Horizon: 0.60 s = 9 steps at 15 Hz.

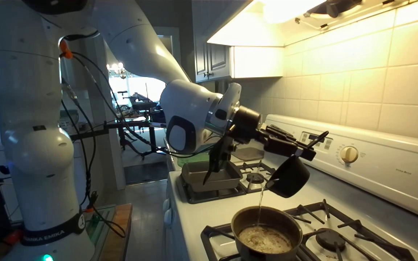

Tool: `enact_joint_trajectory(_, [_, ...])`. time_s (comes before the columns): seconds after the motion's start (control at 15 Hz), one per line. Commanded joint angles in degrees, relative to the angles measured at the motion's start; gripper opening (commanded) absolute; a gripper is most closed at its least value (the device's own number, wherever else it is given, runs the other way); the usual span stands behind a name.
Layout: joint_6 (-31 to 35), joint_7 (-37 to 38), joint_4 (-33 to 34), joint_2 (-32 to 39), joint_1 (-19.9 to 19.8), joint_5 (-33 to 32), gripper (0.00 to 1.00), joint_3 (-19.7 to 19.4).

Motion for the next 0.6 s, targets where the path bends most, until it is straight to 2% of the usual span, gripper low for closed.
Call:
enact_joint_trajectory(0.0, [2.14, -2.12, -0.38, -0.59, 0.89, 2.08, 0.06, 0.17])
enact_joint_trajectory(0.53, [3.85, -2.29, -0.58, -0.64, 1.14, 1.93, 0.06, 0.25])
